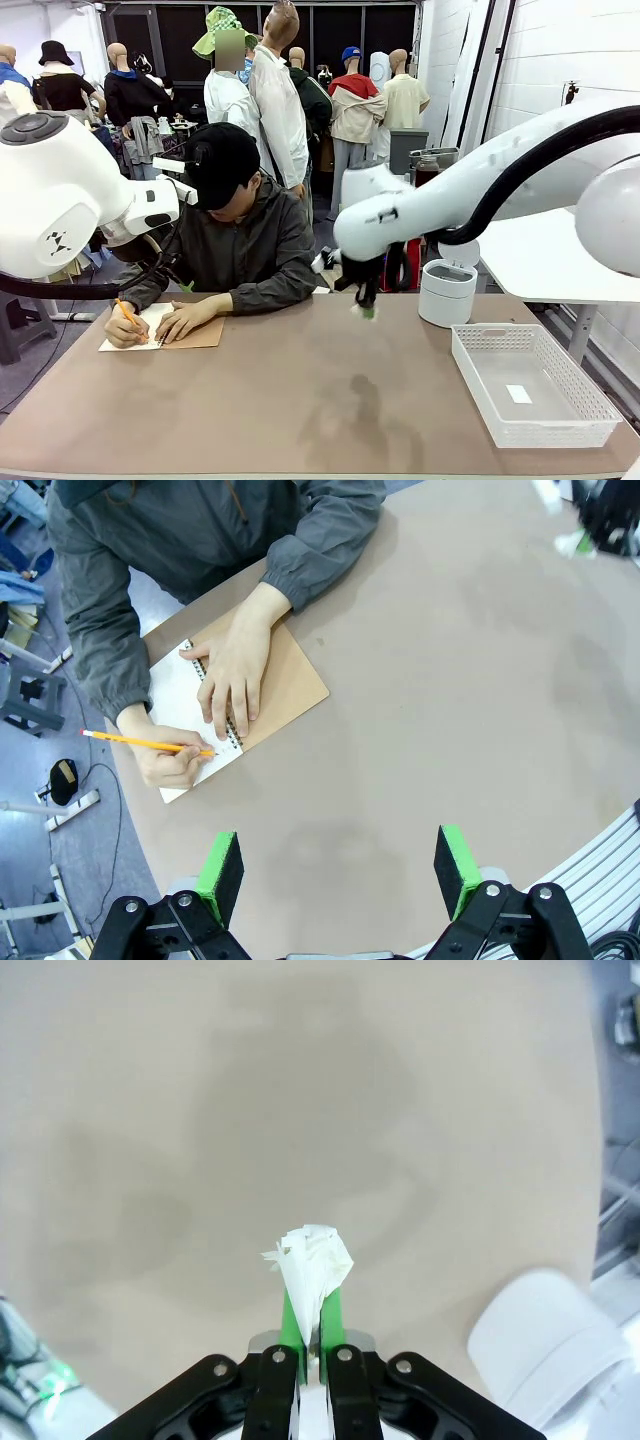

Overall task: Sort the paper based on its condition.
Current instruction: If a person hands you a paper, place it in the Organizing basket , and if it's crumpled, put it in the Trash can.

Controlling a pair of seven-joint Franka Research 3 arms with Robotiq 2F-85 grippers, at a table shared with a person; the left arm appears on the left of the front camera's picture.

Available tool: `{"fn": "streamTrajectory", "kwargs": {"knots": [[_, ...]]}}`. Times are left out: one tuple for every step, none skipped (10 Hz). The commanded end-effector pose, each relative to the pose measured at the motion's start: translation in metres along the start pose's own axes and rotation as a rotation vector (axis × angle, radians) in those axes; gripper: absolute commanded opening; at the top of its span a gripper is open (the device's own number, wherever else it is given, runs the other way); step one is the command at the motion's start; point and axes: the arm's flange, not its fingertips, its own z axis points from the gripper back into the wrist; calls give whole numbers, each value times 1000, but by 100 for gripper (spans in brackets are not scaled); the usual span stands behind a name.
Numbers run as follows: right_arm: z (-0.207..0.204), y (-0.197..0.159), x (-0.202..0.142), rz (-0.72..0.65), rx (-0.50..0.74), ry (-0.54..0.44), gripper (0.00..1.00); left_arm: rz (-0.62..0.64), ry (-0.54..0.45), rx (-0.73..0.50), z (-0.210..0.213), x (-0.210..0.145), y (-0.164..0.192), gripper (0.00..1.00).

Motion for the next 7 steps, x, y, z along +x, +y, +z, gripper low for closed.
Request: {"fn": "streamTrajectory", "kwargs": {"knots": [[22, -27, -19, -40, -62, 46, 8, -12, 3, 2, 0, 0, 1, 100], [33, -42, -27, -74, -101, 77, 8, -12, 3, 2, 0, 0, 1, 100], [42, -54, -32, -106, -142, 105, 8, -12, 3, 2, 0, 0, 1, 100], [47, -63, -35, -150, -189, 147, 8, -12, 3, 2, 0, 0, 1, 100], [52, -62, -33, -161, -216, 138, 8, -12, 3, 2, 0, 0, 1, 100], [55, -54, -32, -149, -237, 115, 8, -12, 3, 2, 0, 0, 1, 100], [55, -67, -47, -121, -181, 101, 8, -12, 3, 2, 0, 0, 1, 100]]}}
